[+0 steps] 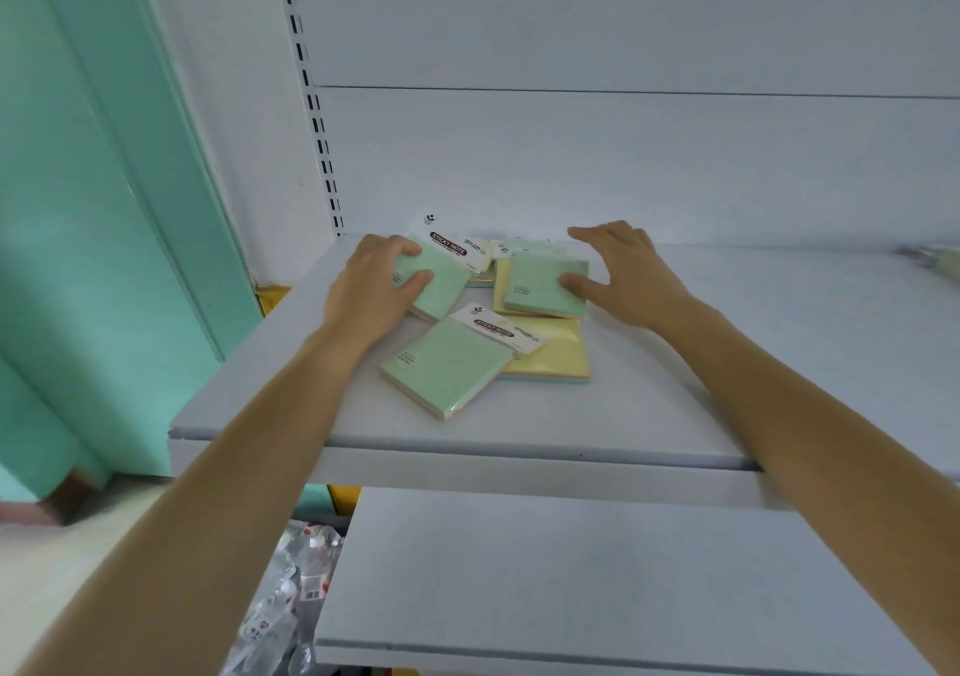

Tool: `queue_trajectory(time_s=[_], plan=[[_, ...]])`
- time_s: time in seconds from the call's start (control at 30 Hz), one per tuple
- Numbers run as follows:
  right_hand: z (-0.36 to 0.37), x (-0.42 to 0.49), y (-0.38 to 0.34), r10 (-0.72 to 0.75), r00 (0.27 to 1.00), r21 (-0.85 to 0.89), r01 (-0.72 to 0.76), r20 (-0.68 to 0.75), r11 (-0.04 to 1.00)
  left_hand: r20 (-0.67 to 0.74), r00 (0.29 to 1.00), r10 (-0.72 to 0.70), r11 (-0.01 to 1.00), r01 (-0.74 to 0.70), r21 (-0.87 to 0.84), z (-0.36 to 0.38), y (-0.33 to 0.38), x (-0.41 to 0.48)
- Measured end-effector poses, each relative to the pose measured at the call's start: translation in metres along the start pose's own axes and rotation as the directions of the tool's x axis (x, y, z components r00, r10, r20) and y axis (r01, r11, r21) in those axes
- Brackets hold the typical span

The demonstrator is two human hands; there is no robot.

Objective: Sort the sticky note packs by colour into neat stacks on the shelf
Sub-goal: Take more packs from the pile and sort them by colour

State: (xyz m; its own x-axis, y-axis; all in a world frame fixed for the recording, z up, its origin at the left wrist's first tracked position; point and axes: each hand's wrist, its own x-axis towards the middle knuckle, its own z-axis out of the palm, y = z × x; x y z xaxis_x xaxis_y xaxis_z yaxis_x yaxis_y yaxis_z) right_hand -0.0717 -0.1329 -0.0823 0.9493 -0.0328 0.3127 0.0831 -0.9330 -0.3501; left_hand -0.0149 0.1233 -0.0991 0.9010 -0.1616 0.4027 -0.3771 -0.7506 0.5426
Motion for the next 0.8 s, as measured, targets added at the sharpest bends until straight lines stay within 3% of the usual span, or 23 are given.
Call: queue_trajectory(time_s=[0.07,0.13,0.33,0.43,0.6,0.7,0.8], plan=[[-0.002,0.000,0.002,0.147,0.989,0.052,-0.149,0.034,0.987,-0.006,1.000,-0.005,1.000,0.005,0.002,0.000,0.000,-0.001],[-0.001,-0.001,0.001,0.186,0.978,0.137,-0.197,0.091,0.971,-0.017,1.000,-0.009,1.000,0.009,-0.002,-0.001,0.000,-0.001],[0.003,0.004,-0.004,0.170,0.982,0.442,-0.190,0.086,0.876,-0.010,1.000,-0.016,0.995,0.015,-0.103,-0.002,0.002,-0.002],[-0.001,0.005,0.000,0.162,0.986,0.485,-0.160,0.039,0.860,0.028,0.999,-0.039,0.992,0.042,-0.122,-0.001,0.003,-0.003],[0.000,0.007,0.007,0.210,0.978,0.534,-0.176,-0.003,0.827,-0.021,0.998,-0.066,0.983,0.061,-0.173,-0.001,0.006,-0.003],[-0.002,0.006,0.009,0.263,0.965,0.609,-0.207,-0.003,0.766,-0.100,0.987,-0.123,0.959,0.093,-0.268,-0.007,0.011,-0.002],[-0.007,0.008,0.013,0.284,0.958,0.629,-0.238,0.028,0.740,-0.081,0.971,-0.224,0.886,0.168,-0.432,-0.015,0.017,0.002]])
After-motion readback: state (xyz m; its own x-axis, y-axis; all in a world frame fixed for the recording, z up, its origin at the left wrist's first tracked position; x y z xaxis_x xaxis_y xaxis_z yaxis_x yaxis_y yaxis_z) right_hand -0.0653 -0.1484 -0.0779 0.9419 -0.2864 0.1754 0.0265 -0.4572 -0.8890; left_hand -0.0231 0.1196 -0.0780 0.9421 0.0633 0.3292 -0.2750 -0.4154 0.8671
